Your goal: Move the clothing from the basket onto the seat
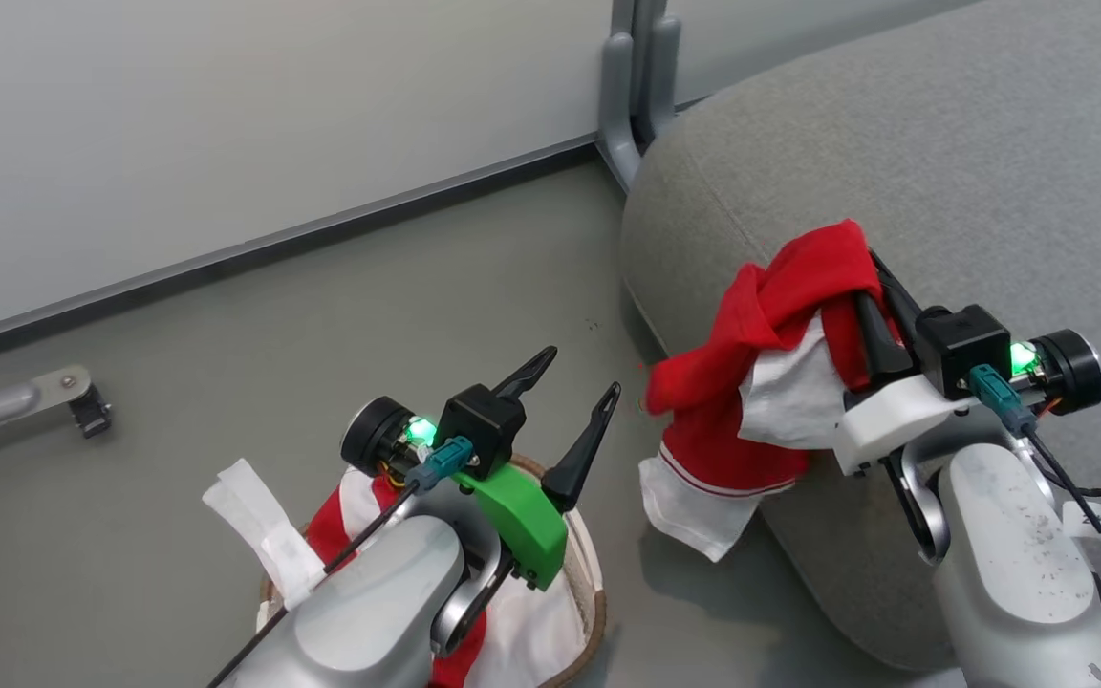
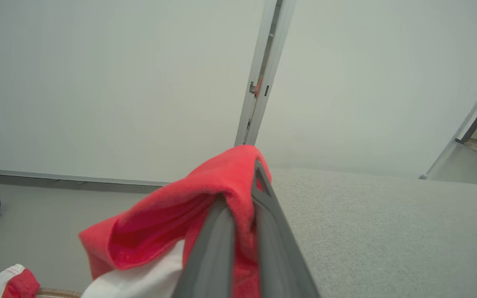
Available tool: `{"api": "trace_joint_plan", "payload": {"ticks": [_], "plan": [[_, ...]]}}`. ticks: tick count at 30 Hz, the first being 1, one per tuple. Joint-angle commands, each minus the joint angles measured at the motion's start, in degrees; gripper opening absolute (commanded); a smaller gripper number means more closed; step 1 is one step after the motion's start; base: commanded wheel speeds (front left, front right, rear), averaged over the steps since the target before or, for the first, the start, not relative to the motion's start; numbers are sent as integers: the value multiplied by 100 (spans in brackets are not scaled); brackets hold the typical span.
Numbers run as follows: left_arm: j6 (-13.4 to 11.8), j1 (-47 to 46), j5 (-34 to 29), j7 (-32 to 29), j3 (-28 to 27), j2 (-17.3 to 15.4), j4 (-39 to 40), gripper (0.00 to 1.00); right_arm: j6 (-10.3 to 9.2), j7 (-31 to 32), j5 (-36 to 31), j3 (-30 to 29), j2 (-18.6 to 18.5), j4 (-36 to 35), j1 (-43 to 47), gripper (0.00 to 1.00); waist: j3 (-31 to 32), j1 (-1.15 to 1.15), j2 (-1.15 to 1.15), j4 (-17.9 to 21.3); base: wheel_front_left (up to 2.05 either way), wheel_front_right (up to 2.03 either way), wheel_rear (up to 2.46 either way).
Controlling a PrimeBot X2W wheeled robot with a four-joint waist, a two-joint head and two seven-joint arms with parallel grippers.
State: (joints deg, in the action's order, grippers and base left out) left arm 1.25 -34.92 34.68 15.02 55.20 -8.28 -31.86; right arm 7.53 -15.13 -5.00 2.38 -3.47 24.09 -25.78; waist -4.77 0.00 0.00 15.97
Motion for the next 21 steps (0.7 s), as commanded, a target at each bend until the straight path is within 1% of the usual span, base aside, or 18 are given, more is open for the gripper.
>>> {"api": "trace_joint_plan", "payload": {"ticks": [1,6,10,15,21], "plan": [[4,76,-73,20,-38,-17,10,100,-8,-4,39,-62,-36,-73,100,0,-276,0,0,464,0,0,0],[-2,51,-177,21,-48,31,37,100,-8,-4,109,-257,-63,-186,250,0,-385,0,0,640,0,0,0],[8,-11,-249,21,-64,39,46,100,-8,-4,170,-363,-80,-243,287,0,-493,0,0,674,0,0,0],[10,-96,-353,21,-63,24,47,100,-8,-4,237,-505,-114,-214,177,0,-656,0,0,609,0,0,0],[-46,-191,-458,21,-99,-40,102,100,-8,-4,310,-671,-99,-126,-105,0,-944,0,0,436,0,0,0]]}}
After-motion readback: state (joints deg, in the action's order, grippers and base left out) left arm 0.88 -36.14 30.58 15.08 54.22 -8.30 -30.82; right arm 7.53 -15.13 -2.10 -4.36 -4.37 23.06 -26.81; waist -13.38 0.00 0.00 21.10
